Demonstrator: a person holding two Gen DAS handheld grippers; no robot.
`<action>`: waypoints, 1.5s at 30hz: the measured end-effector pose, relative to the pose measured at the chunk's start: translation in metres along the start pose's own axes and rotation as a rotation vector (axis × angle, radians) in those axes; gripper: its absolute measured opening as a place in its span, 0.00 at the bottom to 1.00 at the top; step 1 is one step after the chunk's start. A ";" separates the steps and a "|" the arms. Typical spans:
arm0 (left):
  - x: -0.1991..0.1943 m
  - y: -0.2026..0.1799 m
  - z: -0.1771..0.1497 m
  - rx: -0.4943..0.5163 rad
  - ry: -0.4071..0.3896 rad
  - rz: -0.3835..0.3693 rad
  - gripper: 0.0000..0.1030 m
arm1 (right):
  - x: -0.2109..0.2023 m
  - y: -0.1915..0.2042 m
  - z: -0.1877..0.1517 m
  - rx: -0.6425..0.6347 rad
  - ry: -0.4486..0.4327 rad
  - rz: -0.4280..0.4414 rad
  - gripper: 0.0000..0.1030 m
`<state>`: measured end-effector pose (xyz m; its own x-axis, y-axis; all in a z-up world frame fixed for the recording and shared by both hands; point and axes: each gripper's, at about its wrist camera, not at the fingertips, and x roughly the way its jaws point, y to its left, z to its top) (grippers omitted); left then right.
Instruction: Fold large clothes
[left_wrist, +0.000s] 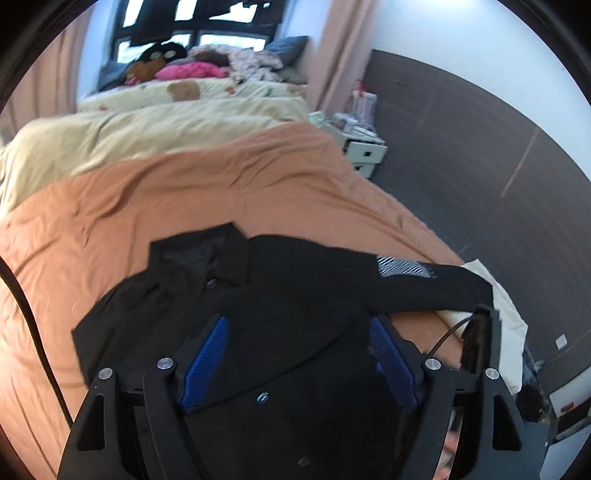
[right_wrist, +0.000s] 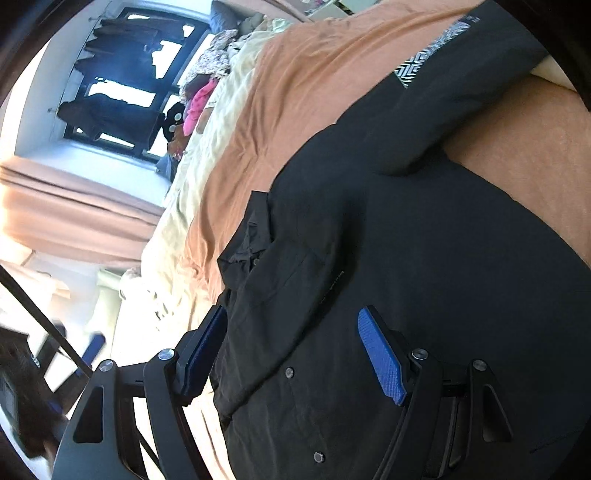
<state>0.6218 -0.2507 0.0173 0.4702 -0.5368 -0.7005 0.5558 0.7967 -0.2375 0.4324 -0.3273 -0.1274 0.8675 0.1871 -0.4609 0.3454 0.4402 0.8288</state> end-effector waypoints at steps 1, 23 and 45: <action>-0.005 0.007 -0.007 -0.015 -0.006 0.026 0.78 | -0.001 0.000 -0.001 0.003 0.002 0.000 0.70; -0.040 0.139 -0.155 -0.354 -0.049 0.263 0.78 | -0.030 -0.006 0.043 -0.083 -0.143 -0.167 0.60; 0.004 0.149 -0.174 -0.343 0.060 0.313 0.78 | -0.122 -0.119 0.096 0.195 -0.467 -0.257 0.33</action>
<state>0.5871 -0.0855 -0.1383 0.5334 -0.2471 -0.8090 0.1296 0.9690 -0.2105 0.3194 -0.4872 -0.1395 0.7977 -0.3325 -0.5031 0.5877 0.2413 0.7722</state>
